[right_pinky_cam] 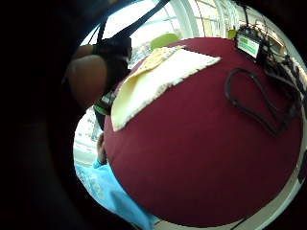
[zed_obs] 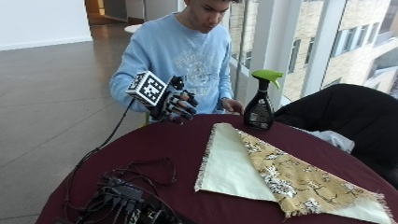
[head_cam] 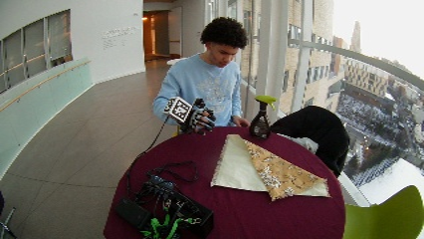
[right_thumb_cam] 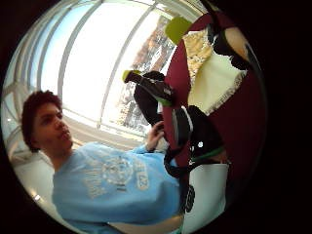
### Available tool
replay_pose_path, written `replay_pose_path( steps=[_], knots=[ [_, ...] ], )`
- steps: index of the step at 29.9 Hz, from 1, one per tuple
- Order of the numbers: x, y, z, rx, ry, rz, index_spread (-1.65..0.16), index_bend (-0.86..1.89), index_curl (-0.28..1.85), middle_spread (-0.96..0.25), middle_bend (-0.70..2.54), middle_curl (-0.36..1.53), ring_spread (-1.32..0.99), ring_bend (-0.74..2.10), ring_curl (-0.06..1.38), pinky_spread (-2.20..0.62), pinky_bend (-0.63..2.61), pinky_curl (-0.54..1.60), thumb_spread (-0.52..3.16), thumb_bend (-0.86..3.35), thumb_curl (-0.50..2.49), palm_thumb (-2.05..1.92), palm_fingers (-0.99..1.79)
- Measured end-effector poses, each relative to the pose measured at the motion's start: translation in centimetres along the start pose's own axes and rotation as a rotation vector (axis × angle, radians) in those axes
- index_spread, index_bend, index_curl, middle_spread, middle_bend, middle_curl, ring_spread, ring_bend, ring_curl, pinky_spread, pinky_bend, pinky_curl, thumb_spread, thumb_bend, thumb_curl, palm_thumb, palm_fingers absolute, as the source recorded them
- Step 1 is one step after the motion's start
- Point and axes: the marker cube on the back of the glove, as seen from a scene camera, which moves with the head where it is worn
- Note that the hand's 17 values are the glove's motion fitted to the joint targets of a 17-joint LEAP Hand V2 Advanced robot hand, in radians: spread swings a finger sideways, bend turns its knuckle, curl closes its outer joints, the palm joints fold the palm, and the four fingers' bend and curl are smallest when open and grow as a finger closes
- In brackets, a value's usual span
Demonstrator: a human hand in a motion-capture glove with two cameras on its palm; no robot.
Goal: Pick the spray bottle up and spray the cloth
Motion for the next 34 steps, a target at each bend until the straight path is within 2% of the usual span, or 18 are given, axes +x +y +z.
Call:
replay_pose_path(
  steps=[8, 15, 26, 34],
  knots=[
    [5.6, 1.3, 1.7, -0.095, 0.215, 0.089, -0.26, 0.16, 0.32, -0.08, 0.34, 0.45, -0.03, 0.30, 0.36, 0.22, 0.16, 0.29, 1.16, -0.02, 0.42, 0.77, 0.83],
    [8.7, 1.9, 3.6, -0.090, 0.258, 0.131, -0.27, 0.18, 0.34, -0.07, 0.29, 0.44, -0.02, 0.25, 0.35, 0.23, 0.16, 0.29, 1.18, -0.02, 0.41, 0.76, 0.79],
    [5.8, 2.0, 1.3, 0.023, 0.187, 0.061, -0.26, 0.13, 0.33, -0.07, 0.32, 0.44, -0.03, 0.33, 0.36, 0.19, 0.15, 0.26, 1.20, -0.02, 0.40, 0.75, 0.94],
    [5.3, 1.9, 0.4, -0.005, 0.156, 0.055, -0.25, 0.14, 0.34, -0.07, 0.33, 0.45, -0.04, 0.35, 0.38, 0.16, 0.16, 0.27, 1.22, -0.02, 0.39, 0.75, 0.93]
  ],
)
